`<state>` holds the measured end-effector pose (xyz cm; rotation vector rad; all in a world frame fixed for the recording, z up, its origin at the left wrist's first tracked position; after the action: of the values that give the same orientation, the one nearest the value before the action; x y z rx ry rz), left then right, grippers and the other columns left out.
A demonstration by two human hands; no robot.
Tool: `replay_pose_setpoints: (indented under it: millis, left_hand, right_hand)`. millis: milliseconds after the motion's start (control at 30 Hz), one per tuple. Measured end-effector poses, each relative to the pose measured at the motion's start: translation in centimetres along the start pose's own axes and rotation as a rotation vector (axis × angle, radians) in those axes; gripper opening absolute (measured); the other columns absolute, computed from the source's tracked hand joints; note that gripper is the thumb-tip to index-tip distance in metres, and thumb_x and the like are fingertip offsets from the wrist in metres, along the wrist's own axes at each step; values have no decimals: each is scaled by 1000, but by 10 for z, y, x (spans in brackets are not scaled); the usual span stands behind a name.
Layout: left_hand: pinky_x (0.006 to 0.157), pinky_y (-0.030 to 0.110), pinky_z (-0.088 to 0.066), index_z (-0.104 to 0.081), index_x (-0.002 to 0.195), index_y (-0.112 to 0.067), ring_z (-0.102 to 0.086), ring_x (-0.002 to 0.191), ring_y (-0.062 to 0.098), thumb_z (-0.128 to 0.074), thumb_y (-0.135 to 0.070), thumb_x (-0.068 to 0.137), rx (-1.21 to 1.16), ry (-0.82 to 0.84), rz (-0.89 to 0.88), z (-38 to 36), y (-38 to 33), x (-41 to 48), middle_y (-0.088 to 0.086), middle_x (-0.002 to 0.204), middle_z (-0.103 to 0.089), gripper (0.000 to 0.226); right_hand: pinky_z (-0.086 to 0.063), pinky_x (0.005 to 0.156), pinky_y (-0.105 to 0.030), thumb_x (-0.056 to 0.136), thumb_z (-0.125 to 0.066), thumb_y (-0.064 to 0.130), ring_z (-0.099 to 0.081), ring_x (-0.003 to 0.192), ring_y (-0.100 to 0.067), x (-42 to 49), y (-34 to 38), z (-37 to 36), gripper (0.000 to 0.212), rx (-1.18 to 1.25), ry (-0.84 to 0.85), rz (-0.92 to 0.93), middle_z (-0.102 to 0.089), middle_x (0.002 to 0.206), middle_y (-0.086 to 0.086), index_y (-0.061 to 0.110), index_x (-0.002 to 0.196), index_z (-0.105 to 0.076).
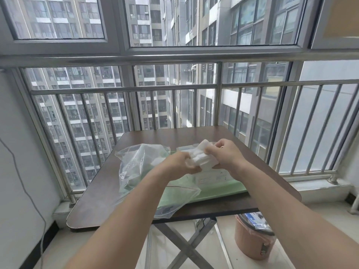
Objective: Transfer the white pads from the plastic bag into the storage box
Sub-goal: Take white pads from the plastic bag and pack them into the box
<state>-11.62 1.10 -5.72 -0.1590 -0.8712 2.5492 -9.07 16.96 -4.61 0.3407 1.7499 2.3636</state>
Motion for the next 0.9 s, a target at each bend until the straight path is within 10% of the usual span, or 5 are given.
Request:
replay_pose_setpoints:
  millis: [300,667,900]
  left_hand:
    - [98,25,-34,-41,151,-16,-46,136,22,-71,-47,87,-18,18,-7,-5,9,4,3,152,-47,77]
    - [102,25,-31,-40,151,-15,-42,141,20,-72,-48,86,-17,24,8,-5,12,8,0,155,-44,79]
    - [106,30,-34,-41,151,-17,-43,140,21,-72,-52,84,-14,23,10,-6,14,9,2,154,-45,81]
  right_hand:
    - [-43,54,-31,73,-69,30,-46,62,-18,-1,3,-3,31,-237,-23,70,-47,73,1,17,77,-42]
    - [-33,53,-23,67,-81,18,-45,67,-11,-8,10,-16,36,-580,-30,124,-52,79,3,16,81,-48]
    - [-52,71,-31,64,-84,24,-61,79,-20,-1,18,-23,32,-765,84,34,-64,80,3,19,79,-56]
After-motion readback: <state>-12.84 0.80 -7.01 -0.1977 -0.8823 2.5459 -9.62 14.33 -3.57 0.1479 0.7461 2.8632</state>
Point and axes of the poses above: each hand's wrist, its own x-axis towards the middle knuckle, its own z-axis out of the back of the hand, y = z × x, the point moved 7 cm from there along x, towards the middle knuckle
